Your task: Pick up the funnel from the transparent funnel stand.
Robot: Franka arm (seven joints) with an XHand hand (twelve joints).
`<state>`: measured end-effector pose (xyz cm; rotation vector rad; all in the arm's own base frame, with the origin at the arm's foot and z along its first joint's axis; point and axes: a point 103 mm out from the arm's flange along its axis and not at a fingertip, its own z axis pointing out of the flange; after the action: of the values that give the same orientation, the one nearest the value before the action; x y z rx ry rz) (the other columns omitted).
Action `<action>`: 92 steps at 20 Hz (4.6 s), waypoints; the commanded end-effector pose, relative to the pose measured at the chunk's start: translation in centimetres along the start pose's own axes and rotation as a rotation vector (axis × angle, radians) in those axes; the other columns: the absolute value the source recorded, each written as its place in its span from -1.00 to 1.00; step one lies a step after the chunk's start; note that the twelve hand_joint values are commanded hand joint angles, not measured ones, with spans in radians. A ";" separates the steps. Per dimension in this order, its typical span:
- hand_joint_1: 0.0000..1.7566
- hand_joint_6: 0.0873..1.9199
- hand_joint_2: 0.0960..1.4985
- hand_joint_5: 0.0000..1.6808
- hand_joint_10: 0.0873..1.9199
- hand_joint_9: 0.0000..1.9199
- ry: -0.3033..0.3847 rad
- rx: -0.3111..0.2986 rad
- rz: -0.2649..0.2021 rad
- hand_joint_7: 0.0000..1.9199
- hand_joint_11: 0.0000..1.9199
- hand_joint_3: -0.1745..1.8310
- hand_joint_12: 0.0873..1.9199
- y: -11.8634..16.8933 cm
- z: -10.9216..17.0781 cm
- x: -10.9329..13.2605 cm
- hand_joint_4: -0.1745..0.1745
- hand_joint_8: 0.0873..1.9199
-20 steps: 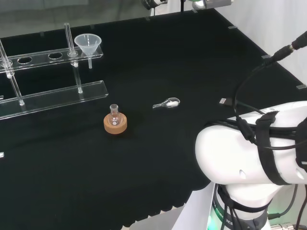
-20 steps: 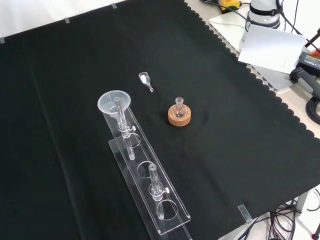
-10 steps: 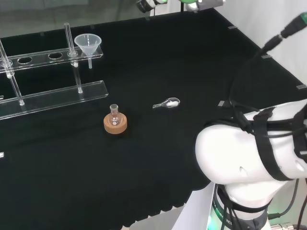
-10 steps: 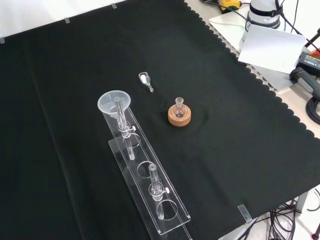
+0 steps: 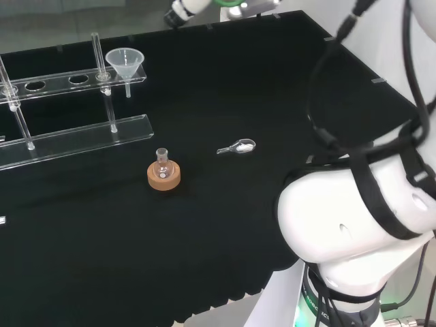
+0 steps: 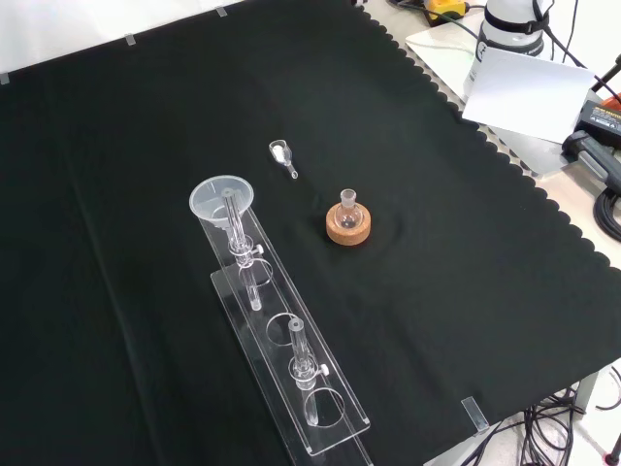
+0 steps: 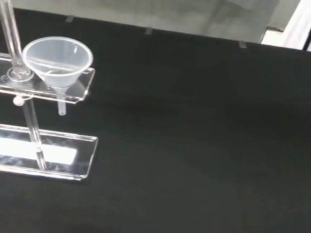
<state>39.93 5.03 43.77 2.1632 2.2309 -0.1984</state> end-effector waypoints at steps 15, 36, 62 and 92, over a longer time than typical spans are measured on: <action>-0.45 -1.00 -0.30 -1.00 -1.00 -1.00 0.008 0.120 -0.030 -1.00 -1.00 -0.75 -1.00 11.7 4.5 3.6 0.14 -1.00; -0.37 -1.00 -0.28 -1.00 -1.00 -1.00 0.018 0.262 -0.071 -1.00 -1.00 -0.76 -1.00 17.4 8.4 6.4 0.10 -1.00; -0.37 -1.00 -0.25 -1.00 -1.00 -1.00 0.064 0.366 -0.124 -1.00 -0.95 -0.77 -1.00 19.1 12.6 11.1 0.02 -1.00; -0.36 -1.00 -0.17 -1.00 -1.00 -0.98 0.008 0.481 -0.145 -0.96 -1.00 -0.83 -0.04 20.3 14.9 13.0 -0.18 -1.00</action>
<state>58.67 16.54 26.14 2.2074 2.5618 -0.7894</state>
